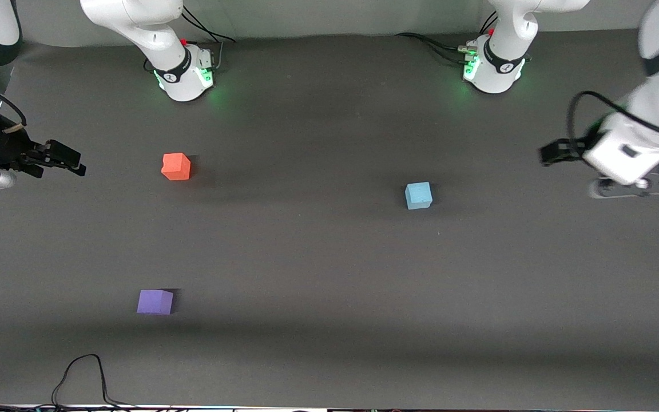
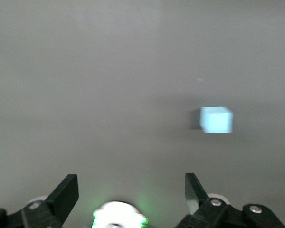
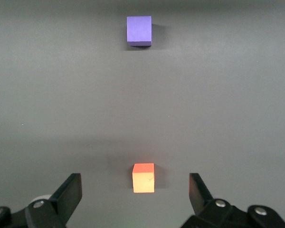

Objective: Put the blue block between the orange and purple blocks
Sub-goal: 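Reach the left gripper down over the light-blue cube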

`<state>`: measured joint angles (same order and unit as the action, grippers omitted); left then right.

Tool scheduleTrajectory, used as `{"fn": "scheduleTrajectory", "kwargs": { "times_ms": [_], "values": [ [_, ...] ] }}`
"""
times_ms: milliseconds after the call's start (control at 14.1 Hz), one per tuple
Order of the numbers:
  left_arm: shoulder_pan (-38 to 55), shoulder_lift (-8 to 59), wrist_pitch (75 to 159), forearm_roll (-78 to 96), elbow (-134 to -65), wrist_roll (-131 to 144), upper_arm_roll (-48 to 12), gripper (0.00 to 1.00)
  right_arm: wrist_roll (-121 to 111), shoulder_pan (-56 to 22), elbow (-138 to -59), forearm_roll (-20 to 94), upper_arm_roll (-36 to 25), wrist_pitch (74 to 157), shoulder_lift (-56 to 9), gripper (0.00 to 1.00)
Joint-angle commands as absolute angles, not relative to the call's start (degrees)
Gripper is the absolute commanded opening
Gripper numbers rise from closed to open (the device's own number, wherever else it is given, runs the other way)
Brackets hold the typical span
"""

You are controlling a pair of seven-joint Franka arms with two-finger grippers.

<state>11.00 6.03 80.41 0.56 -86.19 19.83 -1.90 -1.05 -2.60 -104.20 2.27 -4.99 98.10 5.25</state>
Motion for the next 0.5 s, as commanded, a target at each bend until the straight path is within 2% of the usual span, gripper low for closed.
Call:
{"fn": "scheduleTrajectory", "kwargs": {
  "times_ms": [0, 425],
  "values": [
    [16.77, 6.24, 80.33, 2.2, -85.43, 32.91, -1.76, 1.0, -0.79, -2.64, -104.5, 2.29, -4.92, 99.4, 5.36, 1.0],
    [18.54, 6.42, 80.24, 2.37, -86.92, 34.63, -1.84, 1.0, -0.79, -2.72, -104.59, 2.29, -4.92, 99.67, 5.36, 1.0]
  ]
}}
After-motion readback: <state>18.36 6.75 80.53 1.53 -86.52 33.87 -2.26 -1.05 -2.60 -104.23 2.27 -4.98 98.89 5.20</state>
